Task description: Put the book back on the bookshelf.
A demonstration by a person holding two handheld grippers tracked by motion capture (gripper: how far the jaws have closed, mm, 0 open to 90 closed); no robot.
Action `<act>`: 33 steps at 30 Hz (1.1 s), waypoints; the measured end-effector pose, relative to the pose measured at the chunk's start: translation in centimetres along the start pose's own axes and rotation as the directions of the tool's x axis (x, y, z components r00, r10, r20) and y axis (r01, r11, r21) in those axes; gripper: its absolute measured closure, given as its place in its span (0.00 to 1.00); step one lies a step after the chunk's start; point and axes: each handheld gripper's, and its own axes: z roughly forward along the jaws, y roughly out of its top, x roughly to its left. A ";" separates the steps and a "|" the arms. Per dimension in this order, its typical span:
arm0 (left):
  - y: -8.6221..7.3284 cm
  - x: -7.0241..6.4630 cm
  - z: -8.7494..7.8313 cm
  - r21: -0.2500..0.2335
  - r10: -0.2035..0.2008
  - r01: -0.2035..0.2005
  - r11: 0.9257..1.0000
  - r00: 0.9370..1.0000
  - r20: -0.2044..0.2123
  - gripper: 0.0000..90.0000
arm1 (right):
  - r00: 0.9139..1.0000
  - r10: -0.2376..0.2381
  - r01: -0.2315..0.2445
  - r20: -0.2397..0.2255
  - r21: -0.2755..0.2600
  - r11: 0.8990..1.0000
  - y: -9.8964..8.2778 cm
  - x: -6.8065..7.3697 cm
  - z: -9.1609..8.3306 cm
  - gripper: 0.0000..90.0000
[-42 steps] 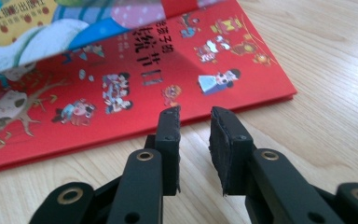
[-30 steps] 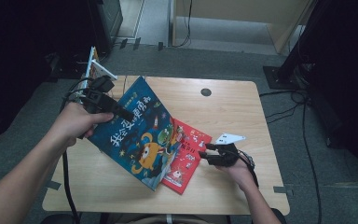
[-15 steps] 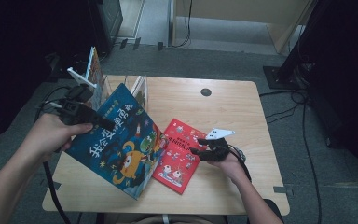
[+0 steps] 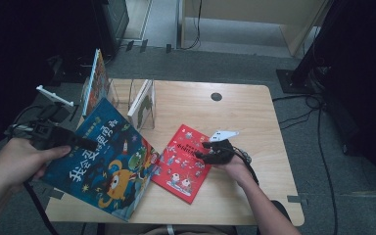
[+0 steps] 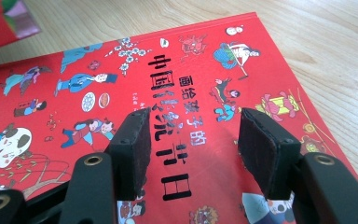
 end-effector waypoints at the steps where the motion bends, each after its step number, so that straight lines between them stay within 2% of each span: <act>1: -0.4 0.2 -0.2 0.001 0.000 0.000 1.000 1.000 -0.003 0.92 | 1.000 0.002 -0.002 -0.002 0.002 1.000 0.0 0.0 0.1 0.49; 6: -1.5 0.8 -1.2 -0.008 -0.016 0.016 1.000 1.000 -0.008 0.92 | 1.000 0.005 -0.005 -0.009 0.026 1.000 0.0 -0.2 0.5 0.50; 11: -2.7 1.5 -2.2 -0.017 -0.028 0.028 0.999 1.000 -0.005 0.92 | 1.000 0.001 -0.001 -0.006 0.023 1.000 0.0 -0.3 0.5 0.50; 16: -3.9 2.2 -3.0 -0.031 -0.031 0.030 0.999 0.999 -0.019 0.92 | 1.000 -0.012 0.013 -0.001 0.022 1.000 0.0 -0.3 0.5 0.50; 21: -4.9 3.4 -3.6 -0.031 -0.067 0.066 0.997 0.997 -0.026 0.92 | 1.000 -0.019 0.019 0.003 0.023 1.000 0.0 -0.2 0.5 0.50; 28: -6.0 5.3 -4.1 -0.050 -0.121 0.120 0.991 0.993 -0.007 0.92 | 1.000 -0.023 0.023 0.004 0.025 0.999 0.0 -0.2 0.5 0.50; 33: -6.5 5.9 -4.1 -0.044 -0.129 0.127 0.991 0.991 -0.029 0.92 | 1.000 -0.028 0.028 0.004 0.024 0.999 0.0 -0.2 0.5 0.50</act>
